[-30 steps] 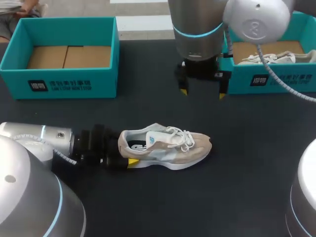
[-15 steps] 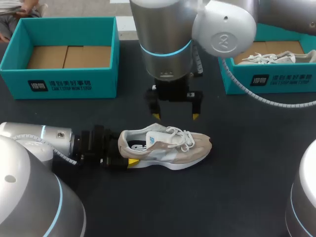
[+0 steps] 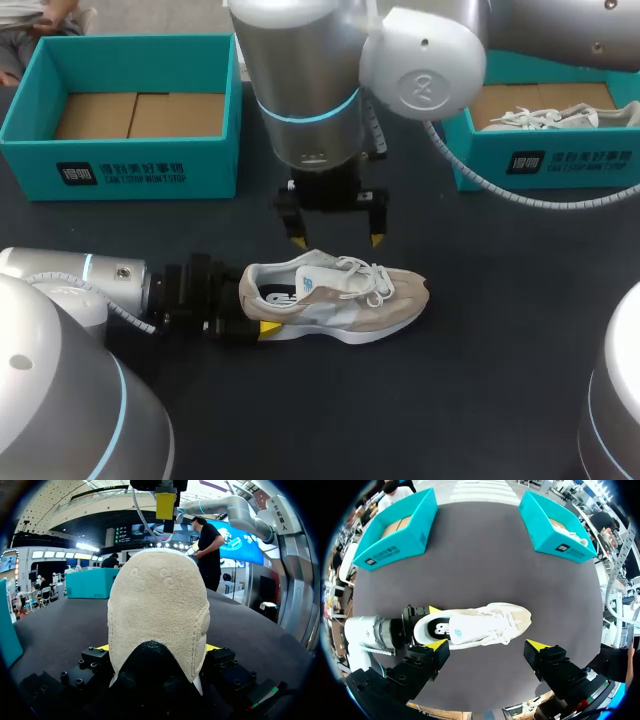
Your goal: Take the shoe out of the shoebox, open the shoe tongue, remove and reinsert the insole, then place the shoe into the shoebox
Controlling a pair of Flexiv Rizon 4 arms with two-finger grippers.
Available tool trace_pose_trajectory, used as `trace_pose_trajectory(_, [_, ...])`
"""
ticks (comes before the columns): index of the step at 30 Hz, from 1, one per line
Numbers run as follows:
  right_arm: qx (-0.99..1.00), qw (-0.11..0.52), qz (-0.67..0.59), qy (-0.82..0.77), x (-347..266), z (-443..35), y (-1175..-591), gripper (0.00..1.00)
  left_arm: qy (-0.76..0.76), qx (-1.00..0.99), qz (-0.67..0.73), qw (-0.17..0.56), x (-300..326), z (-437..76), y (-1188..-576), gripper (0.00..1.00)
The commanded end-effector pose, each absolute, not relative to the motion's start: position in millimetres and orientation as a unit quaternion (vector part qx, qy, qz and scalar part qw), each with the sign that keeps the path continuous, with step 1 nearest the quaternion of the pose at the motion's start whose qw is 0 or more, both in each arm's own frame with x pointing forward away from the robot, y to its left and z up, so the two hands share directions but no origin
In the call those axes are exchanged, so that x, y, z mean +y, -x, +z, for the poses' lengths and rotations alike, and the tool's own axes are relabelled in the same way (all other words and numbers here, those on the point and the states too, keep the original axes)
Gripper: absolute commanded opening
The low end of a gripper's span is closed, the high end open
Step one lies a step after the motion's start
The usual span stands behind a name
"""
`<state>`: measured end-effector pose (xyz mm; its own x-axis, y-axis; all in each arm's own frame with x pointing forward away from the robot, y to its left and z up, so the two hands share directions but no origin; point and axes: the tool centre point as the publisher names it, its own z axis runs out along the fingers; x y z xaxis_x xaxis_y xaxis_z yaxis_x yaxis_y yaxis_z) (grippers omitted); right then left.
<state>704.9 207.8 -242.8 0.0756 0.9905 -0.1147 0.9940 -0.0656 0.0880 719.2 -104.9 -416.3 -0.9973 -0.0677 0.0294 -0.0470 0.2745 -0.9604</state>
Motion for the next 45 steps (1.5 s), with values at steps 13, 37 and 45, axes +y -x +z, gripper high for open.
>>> trace_pose_trajectory(13, [0.582,0.122,-0.073,-0.800,261,-304,-691,1.00,0.036,0.799,-0.600,0.009,-104,-420,-717,0.00])
trace_pose_trajectory(37, [0.477,0.249,-0.103,-0.836,236,-348,-712,1.00,0.036,0.799,-0.600,0.009,-104,-420,-717,0.00])
trace_pose_trajectory(45, [0.458,0.274,-0.128,-0.836,224,-359,-713,1.00,0.036,0.799,-0.600,0.009,-104,-420,-717,0.00])
